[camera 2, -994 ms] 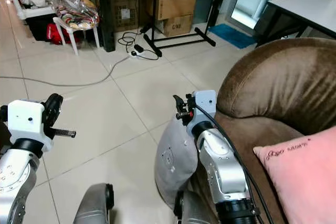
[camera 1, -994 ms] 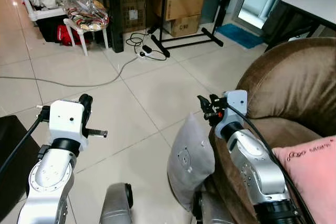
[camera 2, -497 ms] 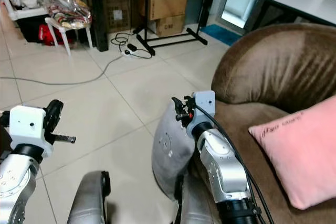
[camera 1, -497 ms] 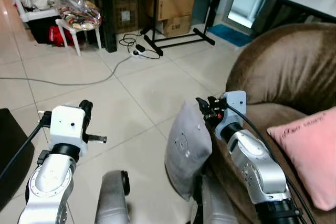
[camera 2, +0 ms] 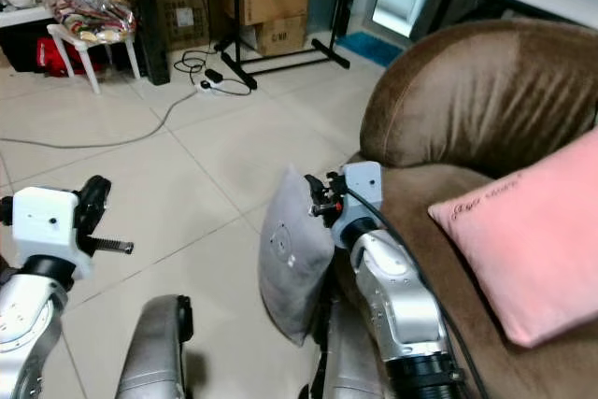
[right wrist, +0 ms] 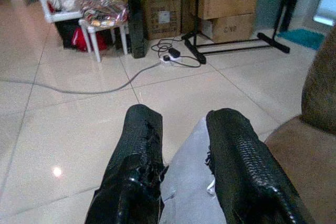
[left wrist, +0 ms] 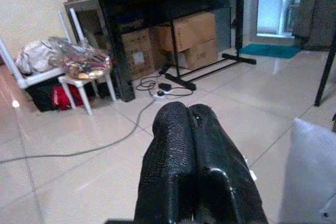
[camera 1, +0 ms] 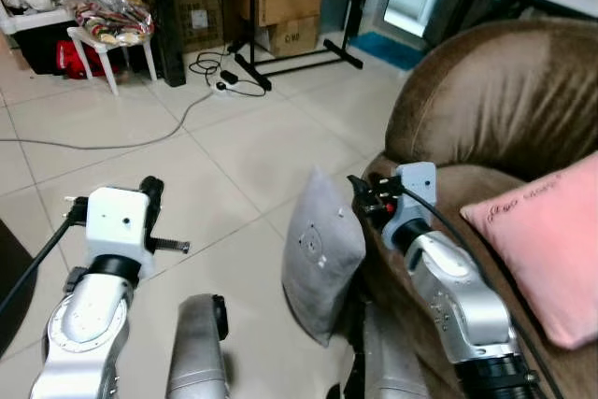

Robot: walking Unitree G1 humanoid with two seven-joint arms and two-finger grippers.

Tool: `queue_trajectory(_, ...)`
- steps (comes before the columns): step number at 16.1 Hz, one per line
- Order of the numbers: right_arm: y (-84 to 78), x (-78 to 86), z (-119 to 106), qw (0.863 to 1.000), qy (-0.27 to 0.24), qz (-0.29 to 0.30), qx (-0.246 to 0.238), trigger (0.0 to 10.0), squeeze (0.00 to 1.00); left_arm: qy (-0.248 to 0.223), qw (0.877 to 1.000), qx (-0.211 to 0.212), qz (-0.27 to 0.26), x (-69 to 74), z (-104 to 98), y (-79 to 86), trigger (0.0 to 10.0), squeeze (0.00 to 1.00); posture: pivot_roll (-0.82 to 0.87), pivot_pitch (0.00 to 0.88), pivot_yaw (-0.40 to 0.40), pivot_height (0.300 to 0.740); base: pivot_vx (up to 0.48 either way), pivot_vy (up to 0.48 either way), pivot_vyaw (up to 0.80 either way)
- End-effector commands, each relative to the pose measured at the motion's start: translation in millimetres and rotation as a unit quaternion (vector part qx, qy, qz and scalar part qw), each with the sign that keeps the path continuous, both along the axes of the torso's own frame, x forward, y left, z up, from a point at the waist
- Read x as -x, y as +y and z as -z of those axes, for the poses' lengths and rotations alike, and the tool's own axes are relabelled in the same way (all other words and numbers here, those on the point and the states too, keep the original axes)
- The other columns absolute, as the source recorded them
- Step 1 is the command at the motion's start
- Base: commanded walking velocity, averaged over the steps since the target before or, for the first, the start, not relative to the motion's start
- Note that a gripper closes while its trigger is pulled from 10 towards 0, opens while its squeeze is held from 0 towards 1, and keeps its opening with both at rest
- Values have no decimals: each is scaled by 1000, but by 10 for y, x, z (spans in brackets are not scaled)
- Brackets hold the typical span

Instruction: Move the pillow to the sofa from floor

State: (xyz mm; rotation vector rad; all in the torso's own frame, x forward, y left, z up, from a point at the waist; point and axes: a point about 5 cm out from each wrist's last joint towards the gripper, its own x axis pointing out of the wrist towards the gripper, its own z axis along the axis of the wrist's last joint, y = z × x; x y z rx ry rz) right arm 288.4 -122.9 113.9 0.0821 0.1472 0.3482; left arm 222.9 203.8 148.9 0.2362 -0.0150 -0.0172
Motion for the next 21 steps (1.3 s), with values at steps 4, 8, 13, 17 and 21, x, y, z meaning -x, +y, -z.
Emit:
queue_trajectory(4,30,-19,-33,1000,-4,-3,-7,10000,0,-8,1000,-1,1,3,-45,8,10000,0,43,0,-89,511,274,0,539)
queue_trajectory(8,17,-24,-8,1000,2,-14,2,10000,0,-2,1000,-8,-7,-4,-19,11,10000,0,40,0,-88,511,0,0,0)
queue_trajectory(13,-110,-136,106,998,49,-17,28,10000,1000,27,1000,-16,5,0,72,5,10000,0,34,0,-89,511,0,0,0)
queue_trajectory(17,-21,-290,334,990,99,-52,82,10000,1000,78,995,-26,59,-24,225,-13,10000,0,32,0,-87,511,0,0,0)
queue_trajectory(21,65,-455,579,983,153,-14,101,10000,1000,112,986,-45,119,-71,277,-18,10000,0,3,0,-44,511,0,0,0)
